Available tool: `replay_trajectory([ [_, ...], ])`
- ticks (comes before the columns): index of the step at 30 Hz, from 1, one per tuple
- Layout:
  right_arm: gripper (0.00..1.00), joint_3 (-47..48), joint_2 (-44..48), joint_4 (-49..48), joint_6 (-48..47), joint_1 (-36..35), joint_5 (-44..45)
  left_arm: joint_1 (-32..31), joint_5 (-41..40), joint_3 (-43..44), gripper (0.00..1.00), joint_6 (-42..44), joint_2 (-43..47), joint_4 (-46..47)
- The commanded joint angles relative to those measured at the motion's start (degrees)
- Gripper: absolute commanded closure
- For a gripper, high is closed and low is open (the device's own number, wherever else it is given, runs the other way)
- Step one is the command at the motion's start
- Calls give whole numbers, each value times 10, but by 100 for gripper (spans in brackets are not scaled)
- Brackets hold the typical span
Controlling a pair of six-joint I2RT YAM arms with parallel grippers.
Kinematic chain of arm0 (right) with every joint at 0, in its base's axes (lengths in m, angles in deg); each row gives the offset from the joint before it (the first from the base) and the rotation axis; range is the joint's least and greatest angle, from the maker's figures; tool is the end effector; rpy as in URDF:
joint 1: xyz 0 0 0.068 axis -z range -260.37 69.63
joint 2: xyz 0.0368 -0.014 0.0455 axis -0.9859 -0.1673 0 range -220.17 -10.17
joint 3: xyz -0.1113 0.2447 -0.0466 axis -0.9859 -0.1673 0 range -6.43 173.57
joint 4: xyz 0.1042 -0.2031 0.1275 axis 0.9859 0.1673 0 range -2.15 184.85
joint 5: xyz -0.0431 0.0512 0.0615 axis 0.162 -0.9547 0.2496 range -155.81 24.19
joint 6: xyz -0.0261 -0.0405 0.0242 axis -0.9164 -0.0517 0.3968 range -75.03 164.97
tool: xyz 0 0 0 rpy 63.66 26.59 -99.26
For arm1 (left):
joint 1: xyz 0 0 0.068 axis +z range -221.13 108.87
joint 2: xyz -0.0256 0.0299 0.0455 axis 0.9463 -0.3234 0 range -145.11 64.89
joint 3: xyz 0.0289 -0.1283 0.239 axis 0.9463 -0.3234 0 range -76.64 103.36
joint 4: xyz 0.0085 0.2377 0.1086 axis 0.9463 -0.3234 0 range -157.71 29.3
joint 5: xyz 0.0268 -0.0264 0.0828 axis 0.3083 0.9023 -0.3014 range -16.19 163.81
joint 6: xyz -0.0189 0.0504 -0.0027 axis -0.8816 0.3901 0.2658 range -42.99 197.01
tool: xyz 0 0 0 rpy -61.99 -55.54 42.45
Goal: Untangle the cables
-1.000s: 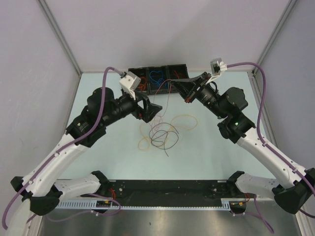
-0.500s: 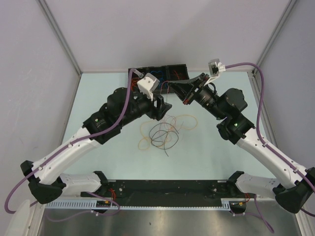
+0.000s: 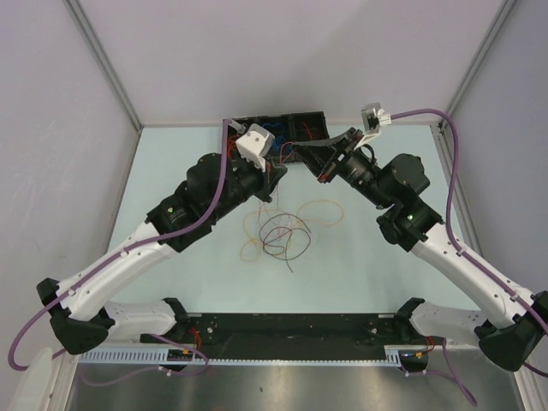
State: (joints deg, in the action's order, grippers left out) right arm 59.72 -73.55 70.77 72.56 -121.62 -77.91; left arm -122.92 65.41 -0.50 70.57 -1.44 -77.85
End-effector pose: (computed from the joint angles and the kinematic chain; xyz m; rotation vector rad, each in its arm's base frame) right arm 0.1799 0.1676 0.4583 -0.3508 1.2722 1.1648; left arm 0.1609 -0.1961 0.4422 0.5652 1.6436 -0.6309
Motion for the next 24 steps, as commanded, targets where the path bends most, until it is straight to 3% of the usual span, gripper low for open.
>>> replay_trajectory([
  [1,100,27,15,-14,11,-7,-7,-5,-21,-1,99,7,10,26],
  [4,98,27,21,-8,11,-8,5,-5,-45,14,100,6,1,12],
  [7,72,27,37,23,-7,-7,44,-5,-71,35,100,12,-10,-2],
  [8,57,27,42,46,-18,-7,57,-5,-78,42,100,14,-13,-3],
  [11,38,27,62,109,-32,-4,121,-2,-100,74,100,27,-33,-15],
  [15,32,26,83,217,-25,5,270,13,-108,119,100,31,-62,-27],
  [18,32,26,91,300,-7,17,323,45,-105,167,100,27,-90,-32],
  [24,32,3,81,393,23,27,319,106,-116,264,100,27,-167,-40],
])
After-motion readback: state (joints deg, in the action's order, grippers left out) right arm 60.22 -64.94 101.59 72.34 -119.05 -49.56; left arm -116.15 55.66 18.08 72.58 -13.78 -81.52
